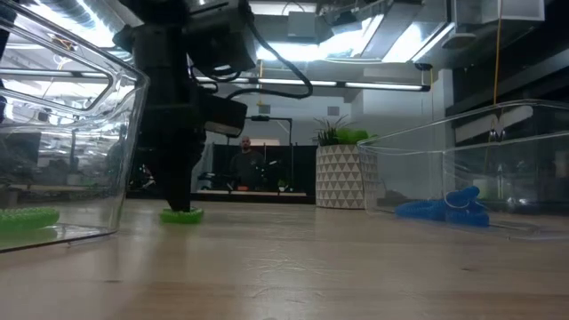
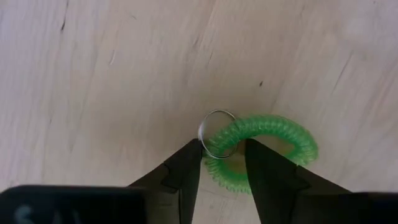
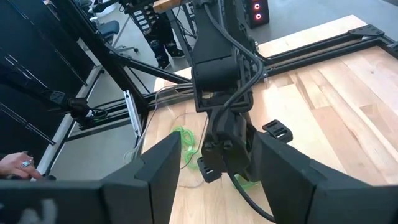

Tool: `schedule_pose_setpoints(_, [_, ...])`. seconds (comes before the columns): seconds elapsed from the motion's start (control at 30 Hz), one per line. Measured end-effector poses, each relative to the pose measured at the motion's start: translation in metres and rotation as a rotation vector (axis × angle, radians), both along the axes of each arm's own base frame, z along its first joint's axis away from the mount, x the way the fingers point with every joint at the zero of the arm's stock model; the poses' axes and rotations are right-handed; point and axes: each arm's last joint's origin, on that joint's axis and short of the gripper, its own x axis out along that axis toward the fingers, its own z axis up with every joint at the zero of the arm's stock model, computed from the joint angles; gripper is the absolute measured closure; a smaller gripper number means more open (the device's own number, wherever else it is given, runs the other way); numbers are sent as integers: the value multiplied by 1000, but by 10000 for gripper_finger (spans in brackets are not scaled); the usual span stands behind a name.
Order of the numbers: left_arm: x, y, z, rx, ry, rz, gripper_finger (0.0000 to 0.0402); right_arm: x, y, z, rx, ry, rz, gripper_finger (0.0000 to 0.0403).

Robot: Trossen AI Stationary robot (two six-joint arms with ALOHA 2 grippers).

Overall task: Sort spring keychains
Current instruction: Put the green spring keychain into the left transparent bin

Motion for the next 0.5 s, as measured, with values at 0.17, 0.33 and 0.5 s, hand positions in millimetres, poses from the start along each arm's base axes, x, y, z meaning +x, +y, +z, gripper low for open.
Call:
schedule_pose_setpoints(0.17, [-1, 0, 1, 9, -5, 3, 280, 0, 0, -1, -2, 10, 0, 203])
schedule_pose_setpoints(0.33, [-1, 0, 1, 9, -4, 18, 310, 0, 0, -1, -5, 10, 1, 203])
schedule_pose_setpoints(0.5, [-2, -1, 2, 7, -10, 51, 362, 0, 0, -1, -9, 11, 0, 203])
